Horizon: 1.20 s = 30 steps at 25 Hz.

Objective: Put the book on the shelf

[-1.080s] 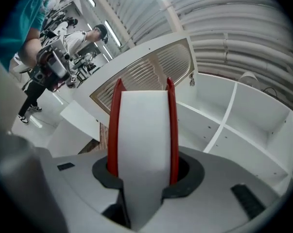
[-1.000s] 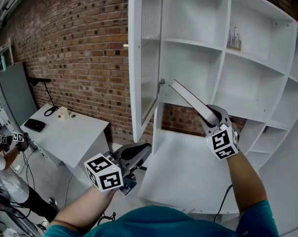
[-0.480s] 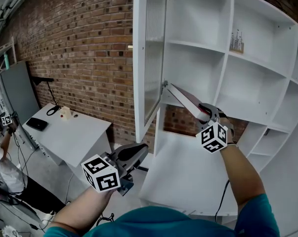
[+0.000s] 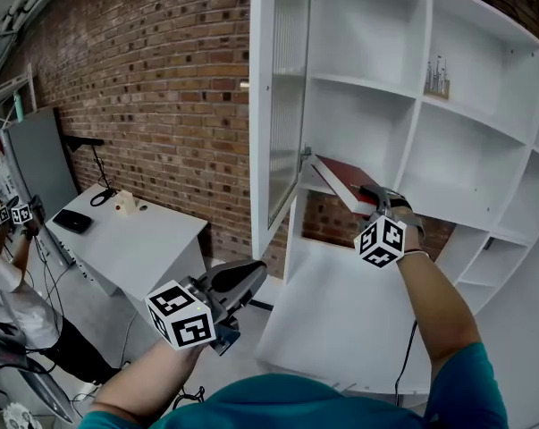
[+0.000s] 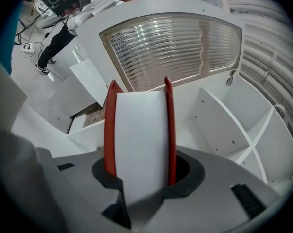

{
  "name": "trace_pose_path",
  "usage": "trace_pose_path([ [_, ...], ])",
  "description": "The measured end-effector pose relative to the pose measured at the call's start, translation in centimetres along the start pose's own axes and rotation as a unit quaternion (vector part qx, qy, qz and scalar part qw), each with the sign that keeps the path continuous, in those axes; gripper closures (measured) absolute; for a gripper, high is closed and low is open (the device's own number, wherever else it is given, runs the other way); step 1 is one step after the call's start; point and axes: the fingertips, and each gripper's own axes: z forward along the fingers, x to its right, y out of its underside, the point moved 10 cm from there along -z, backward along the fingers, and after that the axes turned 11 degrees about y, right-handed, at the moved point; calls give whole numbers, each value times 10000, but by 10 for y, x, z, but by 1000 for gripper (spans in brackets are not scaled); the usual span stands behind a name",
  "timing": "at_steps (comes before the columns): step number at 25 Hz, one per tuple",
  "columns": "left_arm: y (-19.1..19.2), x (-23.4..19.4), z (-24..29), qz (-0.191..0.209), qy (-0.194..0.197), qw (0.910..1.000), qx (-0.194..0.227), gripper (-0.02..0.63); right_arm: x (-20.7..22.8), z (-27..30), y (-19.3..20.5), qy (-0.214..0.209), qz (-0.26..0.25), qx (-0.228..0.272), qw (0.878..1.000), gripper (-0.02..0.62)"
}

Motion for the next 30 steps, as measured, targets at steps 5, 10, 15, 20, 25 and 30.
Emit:
trace_pose_path([
  [5, 0, 0, -3, 21, -56, 10000, -12, 589, -7, 12, 0, 27, -130, -31, 9999, 424],
  [10, 1, -3, -4, 4, -97, 10000, -8, 589, -17, 27, -2, 15, -418, -50, 9991, 423],
  [15, 2, -3, -5, -15, -116, 9999, 14, 589, -25, 39, 0, 15, -620, -130, 9980, 423],
  [20, 1, -6, -7, -23, -158, 9999, 18, 589, -28, 53, -1, -23, -814, -176, 9965, 423],
  [25, 2, -6, -11, -15, -183, 9998, 6, 589, -35, 65, 0, -57, -971, -224, 9950, 422],
  [30, 1, -7, -15, 2, -217, 9998, 22, 589, -42, 77, -2, -94, -1085, -246, 9937, 420],
])
